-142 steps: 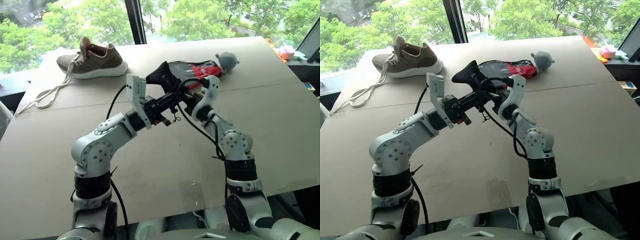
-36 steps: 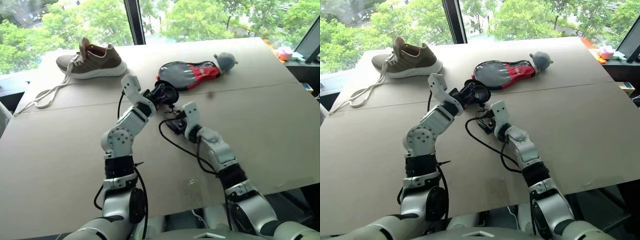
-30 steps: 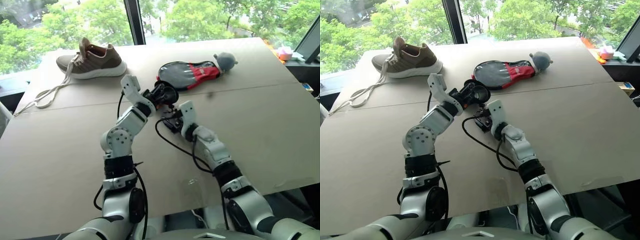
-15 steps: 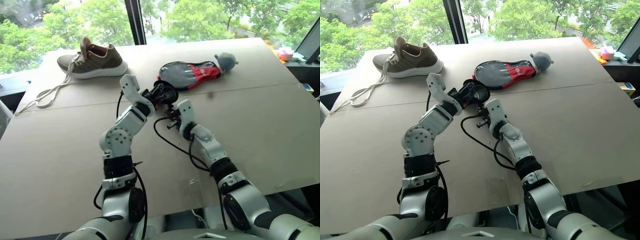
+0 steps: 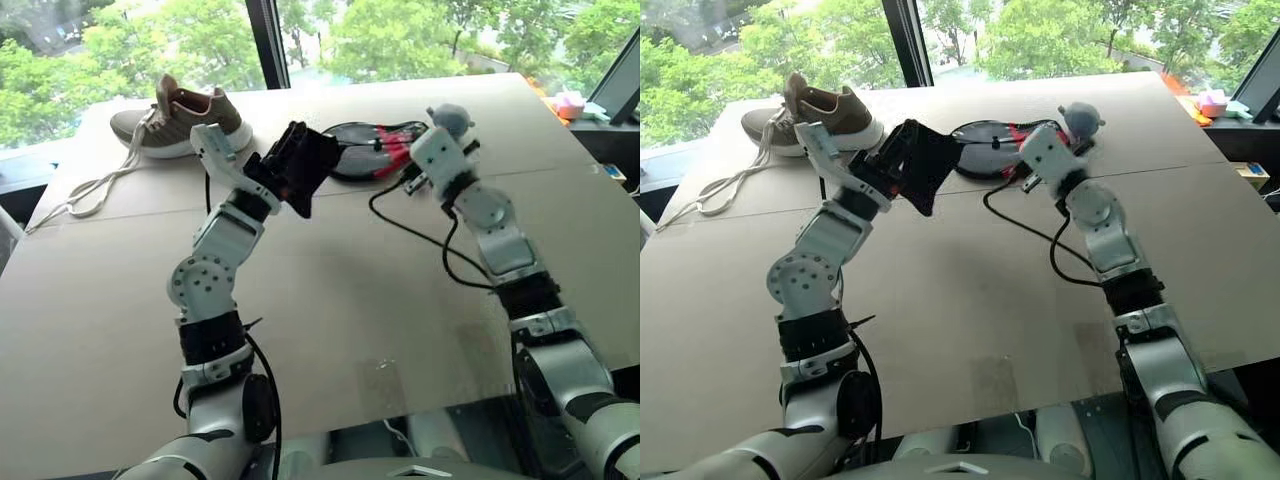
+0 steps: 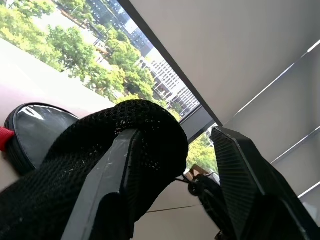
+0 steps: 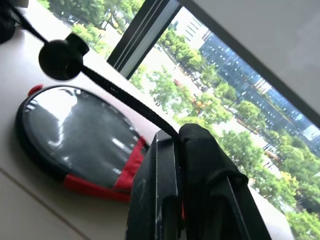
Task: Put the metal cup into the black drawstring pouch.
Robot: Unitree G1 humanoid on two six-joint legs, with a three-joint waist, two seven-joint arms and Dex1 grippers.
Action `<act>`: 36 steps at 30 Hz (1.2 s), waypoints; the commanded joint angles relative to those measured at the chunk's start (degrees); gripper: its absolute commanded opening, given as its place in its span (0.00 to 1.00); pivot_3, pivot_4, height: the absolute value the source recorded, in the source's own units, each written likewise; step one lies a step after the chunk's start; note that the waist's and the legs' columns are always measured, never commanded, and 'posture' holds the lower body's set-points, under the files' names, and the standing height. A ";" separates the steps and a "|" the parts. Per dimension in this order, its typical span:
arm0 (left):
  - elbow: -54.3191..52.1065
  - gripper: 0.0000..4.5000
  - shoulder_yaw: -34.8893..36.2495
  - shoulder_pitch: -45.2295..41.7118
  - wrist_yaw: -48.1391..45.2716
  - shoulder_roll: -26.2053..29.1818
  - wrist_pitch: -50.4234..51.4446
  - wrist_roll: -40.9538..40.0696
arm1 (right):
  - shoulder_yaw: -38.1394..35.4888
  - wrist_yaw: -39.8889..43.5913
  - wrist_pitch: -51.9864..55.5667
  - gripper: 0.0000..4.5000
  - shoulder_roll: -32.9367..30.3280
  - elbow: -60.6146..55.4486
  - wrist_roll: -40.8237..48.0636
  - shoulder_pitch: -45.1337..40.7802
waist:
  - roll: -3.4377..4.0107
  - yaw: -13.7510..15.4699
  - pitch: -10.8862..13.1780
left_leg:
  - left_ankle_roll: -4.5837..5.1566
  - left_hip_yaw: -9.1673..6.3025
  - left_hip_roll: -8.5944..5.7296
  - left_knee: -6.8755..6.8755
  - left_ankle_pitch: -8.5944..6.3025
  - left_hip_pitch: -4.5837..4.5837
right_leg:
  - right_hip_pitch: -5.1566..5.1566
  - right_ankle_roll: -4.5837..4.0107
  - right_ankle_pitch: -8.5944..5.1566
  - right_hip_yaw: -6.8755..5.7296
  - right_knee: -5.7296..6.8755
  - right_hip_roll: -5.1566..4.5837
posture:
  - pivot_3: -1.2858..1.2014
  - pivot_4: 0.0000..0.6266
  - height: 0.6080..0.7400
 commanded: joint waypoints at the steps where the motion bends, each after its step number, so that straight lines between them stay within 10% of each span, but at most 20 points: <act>1: -3.13 0.61 -1.61 2.24 -2.30 1.52 1.42 -1.98 | 0.03 -0.53 -1.62 0.00 0.31 -2.33 -0.69 -3.89 | 0.00 -0.02 0.00 | 0.00 0.00 0.01 -0.03 0.00 0.00 | 0.00 0.00 0.00 0.01 -0.02 -0.01 | 0.52 0.24 1.00; 10: -8.96 0.61 -8.75 8.56 -7.73 5.26 2.08 0.72 | -0.39 -0.38 -2.76 0.00 2.32 -3.46 0.22 -10.62 | 0.01 0.23 0.01 | 0.00 -0.08 -0.01 -0.02 0.00 -0.14 | -0.03 0.00 0.00 0.07 -0.13 -0.10 | 0.52 0.24 1.00; 18: -0.81 0.61 -17.97 -3.38 -13.46 13.38 -18.05 25.67 | 0.03 2.65 -2.95 0.00 3.31 -5.85 2.44 -11.21 | 0.02 0.26 0.01 | 0.00 -0.07 -0.05 -0.04 0.00 -0.10 | -0.03 -0.02 0.01 -0.03 -0.08 -0.04 | 0.52 0.24 1.00; 36: 10.51 0.61 -21.44 -14.65 -21.45 5.57 -25.29 29.30 | 2.37 6.89 -0.37 0.00 6.12 -10.99 2.91 -9.49 | 0.02 0.08 0.01 | 0.01 -0.03 -0.02 0.02 0.00 -0.52 | -0.46 0.00 0.01 -0.10 -0.04 -0.08 | 0.52 0.24 1.00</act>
